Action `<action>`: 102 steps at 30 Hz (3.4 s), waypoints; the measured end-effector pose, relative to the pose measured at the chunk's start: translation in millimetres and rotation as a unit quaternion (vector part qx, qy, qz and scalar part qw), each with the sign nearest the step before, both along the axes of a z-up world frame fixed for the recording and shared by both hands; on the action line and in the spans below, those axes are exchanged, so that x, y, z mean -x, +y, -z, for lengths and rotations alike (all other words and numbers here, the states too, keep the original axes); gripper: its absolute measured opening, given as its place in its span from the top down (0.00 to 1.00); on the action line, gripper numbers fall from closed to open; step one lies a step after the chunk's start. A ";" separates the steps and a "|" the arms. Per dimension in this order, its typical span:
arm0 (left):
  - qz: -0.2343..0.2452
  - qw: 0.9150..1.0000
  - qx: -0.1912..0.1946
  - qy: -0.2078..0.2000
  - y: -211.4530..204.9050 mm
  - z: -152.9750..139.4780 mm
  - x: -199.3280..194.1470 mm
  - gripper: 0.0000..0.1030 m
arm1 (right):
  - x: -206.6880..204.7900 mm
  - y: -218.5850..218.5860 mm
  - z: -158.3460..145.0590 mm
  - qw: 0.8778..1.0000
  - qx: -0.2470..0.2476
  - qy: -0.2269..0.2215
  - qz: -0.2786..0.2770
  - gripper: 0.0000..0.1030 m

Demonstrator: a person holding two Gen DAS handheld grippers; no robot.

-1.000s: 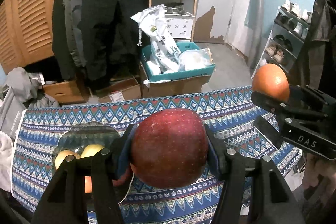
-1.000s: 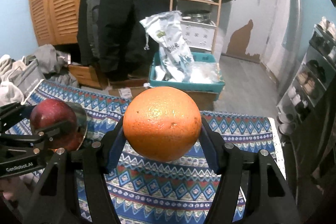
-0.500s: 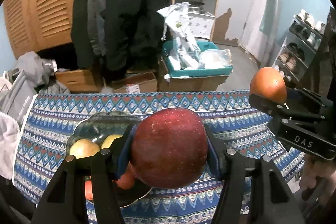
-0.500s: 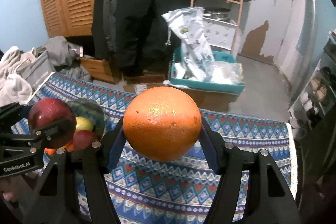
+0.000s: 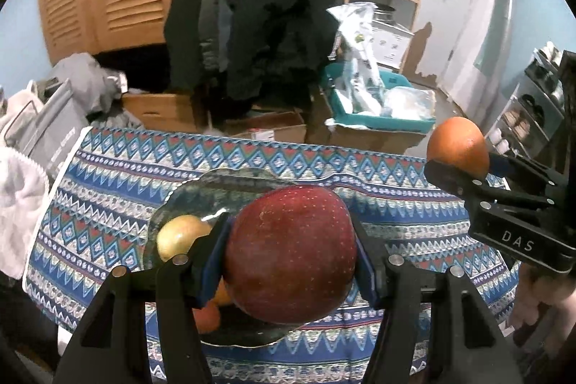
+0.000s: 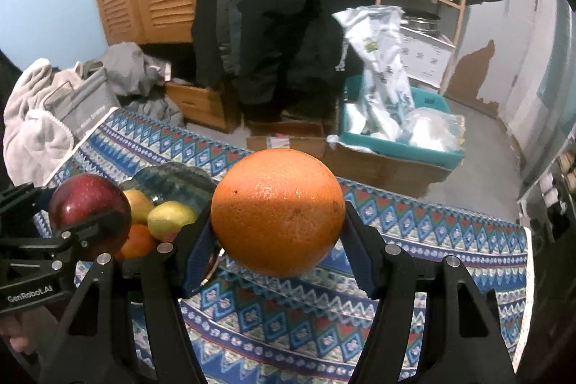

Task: Organize fruits
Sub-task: 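Lower the apple onto the plate with the left tool while the right tool releases the orange there, then withdraw both open tools up and away from the glass plate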

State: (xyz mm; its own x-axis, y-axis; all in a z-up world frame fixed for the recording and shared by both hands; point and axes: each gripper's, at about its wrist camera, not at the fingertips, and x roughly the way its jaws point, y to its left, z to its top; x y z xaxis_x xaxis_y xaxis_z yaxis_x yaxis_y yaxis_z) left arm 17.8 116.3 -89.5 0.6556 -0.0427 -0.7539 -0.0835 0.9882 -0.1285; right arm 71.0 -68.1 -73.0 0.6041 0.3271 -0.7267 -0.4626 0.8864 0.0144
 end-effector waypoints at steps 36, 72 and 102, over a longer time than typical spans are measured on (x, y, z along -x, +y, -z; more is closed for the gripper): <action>-0.078 0.990 0.016 0.113 64.5 93.6 -19.8 0.39 | -41.5 105.9 92.7 0.990 0.023 0.115 -0.077 0.36; -0.107 0.989 0.010 0.103 72.4 82.9 -15.0 0.31 | -41.4 94.1 69.6 0.993 0.014 0.102 -0.063 0.32; -0.046 0.997 -0.063 -0.018 16.7 -19.9 18.9 0.22 | 17.9 36.2 -35.7 0.999 0.004 -0.042 -0.018 0.23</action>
State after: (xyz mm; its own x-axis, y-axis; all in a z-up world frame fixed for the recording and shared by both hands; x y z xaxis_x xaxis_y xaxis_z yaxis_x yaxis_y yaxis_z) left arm -1.1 133.0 -69.6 0.6786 0.1125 -0.7258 -0.1718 0.9851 -0.0079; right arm 53.1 -31.9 -37.3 0.6506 0.3442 -0.6770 -0.4937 0.8690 -0.0326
